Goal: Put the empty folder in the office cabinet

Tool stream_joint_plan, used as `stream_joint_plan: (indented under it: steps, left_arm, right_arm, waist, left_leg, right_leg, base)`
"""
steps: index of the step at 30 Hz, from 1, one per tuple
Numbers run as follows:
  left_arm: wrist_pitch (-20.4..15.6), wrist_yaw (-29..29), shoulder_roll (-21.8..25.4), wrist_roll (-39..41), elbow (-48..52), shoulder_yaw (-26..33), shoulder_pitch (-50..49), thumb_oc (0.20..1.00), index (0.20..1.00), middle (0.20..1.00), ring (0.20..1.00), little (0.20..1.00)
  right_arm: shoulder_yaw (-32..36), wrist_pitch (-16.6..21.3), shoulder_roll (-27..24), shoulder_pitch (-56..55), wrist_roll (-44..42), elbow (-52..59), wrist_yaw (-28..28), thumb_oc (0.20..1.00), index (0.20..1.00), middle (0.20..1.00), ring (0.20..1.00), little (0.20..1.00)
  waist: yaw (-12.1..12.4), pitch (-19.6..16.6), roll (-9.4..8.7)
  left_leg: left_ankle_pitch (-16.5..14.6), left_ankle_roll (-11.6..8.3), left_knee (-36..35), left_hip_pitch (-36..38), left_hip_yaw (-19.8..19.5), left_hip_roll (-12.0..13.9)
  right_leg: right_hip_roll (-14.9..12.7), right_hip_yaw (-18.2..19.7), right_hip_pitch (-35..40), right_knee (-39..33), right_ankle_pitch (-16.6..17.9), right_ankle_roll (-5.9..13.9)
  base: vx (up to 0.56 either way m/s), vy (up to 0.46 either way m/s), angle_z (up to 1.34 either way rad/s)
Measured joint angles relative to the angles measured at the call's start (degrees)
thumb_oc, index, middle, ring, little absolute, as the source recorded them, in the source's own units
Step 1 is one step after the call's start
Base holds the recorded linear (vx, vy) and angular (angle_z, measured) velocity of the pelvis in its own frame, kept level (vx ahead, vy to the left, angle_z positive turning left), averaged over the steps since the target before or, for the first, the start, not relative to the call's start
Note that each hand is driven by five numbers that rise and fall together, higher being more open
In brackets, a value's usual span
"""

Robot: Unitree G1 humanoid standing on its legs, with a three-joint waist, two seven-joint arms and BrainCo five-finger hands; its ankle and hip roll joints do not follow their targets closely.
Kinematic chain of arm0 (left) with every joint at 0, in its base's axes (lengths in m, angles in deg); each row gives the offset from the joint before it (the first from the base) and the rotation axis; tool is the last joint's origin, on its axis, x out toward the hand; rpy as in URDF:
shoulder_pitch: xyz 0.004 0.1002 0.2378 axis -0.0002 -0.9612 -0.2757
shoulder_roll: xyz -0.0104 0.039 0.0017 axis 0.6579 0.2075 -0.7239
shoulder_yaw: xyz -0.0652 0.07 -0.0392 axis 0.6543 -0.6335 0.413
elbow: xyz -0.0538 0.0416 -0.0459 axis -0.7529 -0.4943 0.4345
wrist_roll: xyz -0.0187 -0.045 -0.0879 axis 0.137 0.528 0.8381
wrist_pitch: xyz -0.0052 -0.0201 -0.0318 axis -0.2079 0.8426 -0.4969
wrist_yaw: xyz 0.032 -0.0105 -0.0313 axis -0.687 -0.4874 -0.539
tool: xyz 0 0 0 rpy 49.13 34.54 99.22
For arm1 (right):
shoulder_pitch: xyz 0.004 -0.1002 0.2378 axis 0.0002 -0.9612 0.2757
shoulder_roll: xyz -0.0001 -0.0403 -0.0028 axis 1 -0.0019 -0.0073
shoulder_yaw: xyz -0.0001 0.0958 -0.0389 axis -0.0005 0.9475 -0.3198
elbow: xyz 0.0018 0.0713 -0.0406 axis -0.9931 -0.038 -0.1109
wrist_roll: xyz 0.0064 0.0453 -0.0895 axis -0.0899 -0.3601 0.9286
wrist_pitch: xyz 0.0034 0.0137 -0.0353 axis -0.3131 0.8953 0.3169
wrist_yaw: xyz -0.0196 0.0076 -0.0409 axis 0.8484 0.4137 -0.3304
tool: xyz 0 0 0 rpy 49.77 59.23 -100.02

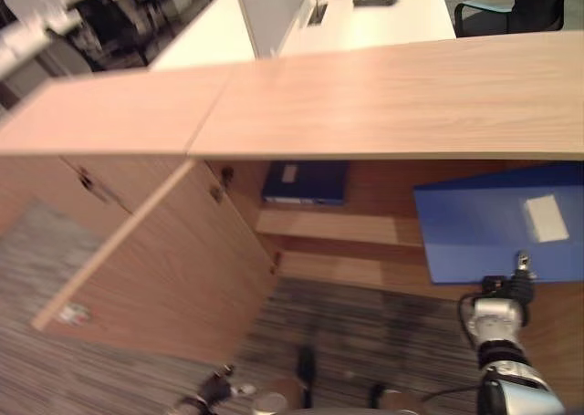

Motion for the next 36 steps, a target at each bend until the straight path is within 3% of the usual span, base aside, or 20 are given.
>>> stream_joint_plan:
  steps: [2,4,7,8,9,11,13,14,15,16,17,19,21,23,25,29,30,31,32,36]
  left_arm:
    - [0.26,-0.33,-1.39,0.01,-2.48,0.46,1.65,1.000,1.000,1.000,1.000,1.000]
    - [0.36,-0.76,-2.08,0.00,-2.47,0.60,0.27,1.000,1.000,1.000,1.000,1.000]
    - [0.12,-1.48,-2.36,0.00,-3.27,1.28,-0.94,1.000,1.000,1.000,1.000,1.000]
    - [0.51,-2.23,-2.18,0.01,-4.70,2.97,-1.87,1.000,1.000,1.000,1.000,1.000]
    - [0.56,-2.50,-1.46,0.01,-4.32,3.03,-2.95,1.000,1.000,1.000,1.000,1.000]
    - [0.57,-2.67,-0.62,0.02,-3.73,3.08,-1.24,1.000,1.000,1.000,1.000,1.000]
    - [0.48,-2.98,-0.66,0.08,-2.76,3.12,1.84,1.000,1.000,1.000,1.000,1.000]
    - [0.06,-3.74,-0.64,0.21,-1.46,4.01,3.36,1.000,1.000,1.000,1.000,1.000]
    - [-0.24,-4.04,-0.44,0.59,-0.88,4.22,4.09,1.000,1.000,1.000,1.000,1.000]
    - [-0.46,-4.47,-0.24,1.92,-0.58,4.37,4.83,1.000,1.000,1.000,1.000,1.000]
    - [-0.46,-4.71,-0.09,2.39,0.00,4.41,4.96,1.000,1.000,1.000,1.000,1.000]
    - [-0.46,-4.98,0.56,2.44,0.27,4.25,4.90,1.000,1.000,1.000,1.000,1.000]
    - [-0.44,-5.00,0.34,2.43,0.22,4.39,3.25,1.000,1.000,1.000,1.000,1.000]
    - [-0.41,-5.05,0.58,2.45,-0.27,4.53,2.07,1.000,1.000,1.000,1.000,1.000]
    - [-0.24,-5.07,0.26,2.46,-2.51,4.76,0.60,1.000,1.000,1.000,1.000,1.000]
    - [-0.29,-5.01,0.00,2.23,-4.37,4.76,-0.25,1.000,1.000,1.000,1.000,1.000]
    - [-0.25,-5.01,-0.15,2.22,-4.78,4.77,-0.42,1.000,1.000,1.000,1.000,1.000]
    - [-0.40,-4.92,0.40,1.81,-4.50,5.16,-1.37,1.000,1.000,1.000,1.000,1.000]
    - [-0.41,-5.07,-0.40,1.76,-4.86,5.29,-1.20,1.000,1.000,1.000,1.000,1.000]
    - [-1.37,-4.51,-7.05,1.09,-3.77,5.08,-4.73,1.000,1.000,1.000,1.000,1.000]
  right_arm:
    - [0.40,0.14,0.14,2.70,-0.12,-1.81,0.46,0.200,0.200,0.200,0.200,0.200]
    - [-1.10,-0.35,0.74,3.32,-0.03,-2.02,0.09,0.200,0.200,0.200,0.200,0.200]
    - [-3.18,-0.33,1.34,3.00,0.04,-2.16,-0.39,0.200,0.200,0.200,0.200,0.200]
    - [-5.19,-0.56,3.54,2.98,-0.01,-2.36,-0.34,0.200,0.200,0.200,0.200,0.200]
    - [-6.59,-1.13,4.87,2.96,0.07,-2.33,-0.50,0.200,0.200,0.200,0.200,0.200]
    - [-6.92,-1.95,6.36,2.84,0.14,-2.31,-0.82,0.200,0.200,0.200,0.200,0.200]
    - [-7.32,-2.31,6.66,3.42,0.11,-2.23,-0.80,0.200,0.200,0.200,0.200,0.200]
    - [-8.93,-2.79,7.47,4.36,0.26,-2.18,-1.12,0.200,0.200,0.200,0.200,0.200]
    - [-9.07,-2.84,7.93,4.44,0.54,-2.19,-1.29,0.200,0.200,0.200,0.200,0.200]
    - [-9.09,-3.01,8.45,4.65,0.61,-2.16,-1.35,0.200,0.200,0.200,0.200,0.200]
    - [-9.16,-3.05,8.68,4.71,0.60,-2.13,-1.34,0.200,0.200,0.200,0.200,0.200]
    - [-9.17,-3.02,9.22,5.91,0.64,-2.09,-1.46,0.200,0.200,0.200,0.200,0.200]
    - [-8.91,-3.03,9.53,5.93,1.12,-2.07,-1.57,0.200,0.200,0.200,0.200,0.200]
    - [-8.81,-3.03,9.53,5.78,1.25,-2.07,-1.48,0.200,0.200,0.200,0.200,0.200]
    - [-8.71,-3.58,9.59,5.42,2.33,-2.09,-1.37,0.200,0.200,0.200,0.200,0.200]
    - [-8.29,-4.07,9.46,4.10,2.37,-2.05,-1.26,0.200,0.200,0.200,0.200,0.200]
    - [-8.35,-4.15,9.44,3.82,2.40,-2.06,-1.31,0.200,0.200,0.200,0.200,0.200]
    - [-8.31,-4.22,9.18,2.04,2.35,-2.09,-1.24,0.200,0.200,0.200,0.200,0.200]
    - [-8.34,-4.31,8.19,0.62,2.39,-2.13,-1.24,0.200,0.200,0.200,0.200,0.200]
    - [-11.21,-6.38,5.89,-1.82,3.71,-2.10,-1.95,0.200,0.200,0.200,0.200,0.200]
  waist:
    - [1.41,0.78,-0.84]
    - [2.88,0.53,0.75]
    - [2.85,-0.93,2.81]
    - [3.30,-2.63,1.04]
    - [3.57,-3.37,-0.70]
    - [3.12,-4.03,-3.09]
    - [3.14,-4.05,-3.85]
    - [2.76,-4.02,-3.66]
    - [2.64,-4.04,-3.68]
    - [2.53,-3.94,-3.41]
    - [2.51,-3.97,-3.42]
    - [1.29,-3.48,-2.45]
    - [1.65,-3.40,-0.92]
    - [1.56,-3.22,-0.36]
    - [1.59,-3.07,-0.05]
    - [-0.48,-3.16,-0.26]
    - [-1.19,-3.05,-0.07]
    - [-2.11,-3.20,-1.21]
    - [-2.04,-3.60,-0.75]
    - [-1.59,-7.15,6.66]
  left_leg:
    - [0.34,0.84,-3.11,-0.90,0.73,-1.97]
    - [3.73,3.58,-8.48,0.62,1.79,-1.98]
    - [4.69,4.27,-7.44,0.92,2.44,-1.59]
    - [5.91,5.50,-6.41,1.30,5.09,-2.55]
    - [5.81,7.96,-6.72,1.88,7.21,-3.17]
    - [5.83,10.48,-7.40,2.38,8.24,-4.58]
    - [4.57,12.13,-7.97,3.39,8.86,-5.23]
    - [4.04,12.90,-9.77,6.22,9.20,-4.84]
    - [3.59,13.55,-9.98,7.16,9.28,-4.56]
    - [3.35,13.89,-10.01,8.27,9.67,-3.84]
    - [2.95,14.47,-9.90,9.02,9.96,-3.60]
    - [2.10,15.58,-10.31,10.44,10.81,-2.67]
    - [1.96,15.34,-10.97,11.53,12.16,-1.97]
    - [2.16,13.90,-11.71,11.65,12.09,-1.57]
    - [1.72,11.91,-12.46,11.83,11.91,-1.62]
    - [1.76,10.10,-12.51,12.34,10.16,-1.51]
    - [1.78,9.32,-12.54,12.76,9.64,-1.08]
    - [1.91,5.97,-13.07,14.22,8.08,-0.84]
    - [1.92,4.54,-13.08,15.10,7.21,-0.13]
    - [1.52,3.36,-12.71,15.48,6.31,6.91]
  right_leg:
    - [-0.22,2.82,1.62,-5.02,2.80,-0.01]
    - [1.09,4.54,7.83,-13.23,5.45,0.95]
    - [1.51,6.23,12.00,-16.05,4.15,1.72]
    - [-0.24,8.90,11.95,-15.94,2.67,2.75]
    - [-1.31,10.11,11.61,-15.40,2.11,4.25]
    - [-2.72,10.51,11.57,-15.59,2.43,5.63]
    - [-2.74,10.33,10.41,-11.94,2.97,7.82]
    - [-2.41,9.96,7.01,-3.25,1.38,12.19]
    - [-2.03,9.65,4.98,2.20,1.88,13.95]
    - [-2.03,8.78,1.90,7.63,0.87,15.34]
    - [-2.03,8.59,0.65,8.45,0.92,15.40]
    - [-3.55,5.27,-4.31,11.60,2.42,18.07]
    - [-7.52,1.03,-5.17,6.22,2.55,17.50]
    - [-10.92,0.58,-5.13,0.52,4.20,17.80]
    - [-15.44,0.34,-2.82,-14.01,9.57,17.66]
    - [-17.42,1.59,-1.60,-22.61,16.52,17.67]
    - [-17.42,1.77,-2.16,-22.61,18.28,17.71]
    - [-16.73,3.75,-1.13,-22.58,19.71,17.44]
    - [-15.94,4.24,-0.26,-22.40,22.54,15.88]
    - [-8.80,2.19,1.52,-22.54,21.25,13.45]
  base:
    - [0.27,0.071,-0.33]
    - [0.24,0.082,-0.58]
    - [0.28,0.097,-0.45]
    - [0.21,0.097,-0.93]
    - [0.13,0.064,-0.96]
    - [0.18,0.078,-0.25]
    - [0.15,0.076,-0.14]
    - [0.06,0.055,-0.32]
    - [0.02,0.048,-0.31]
    - [0.06,0.060,-0.20]
    - [0.08,0.050,-0.15]
    - [0.15,-0.031,-0.14]
    - [0.12,-0.103,-0.29]
    - [0.15,-0.147,-0.16]
    - [0.22,-0.150,-0.18]
    - [0.20,-0.179,0.16]
    - [0.18,-0.178,0.54]
    - [0.19,-0.173,0.62]
    - [0.18,-0.161,0.53]
    - [0.10,-0.252,0.07]
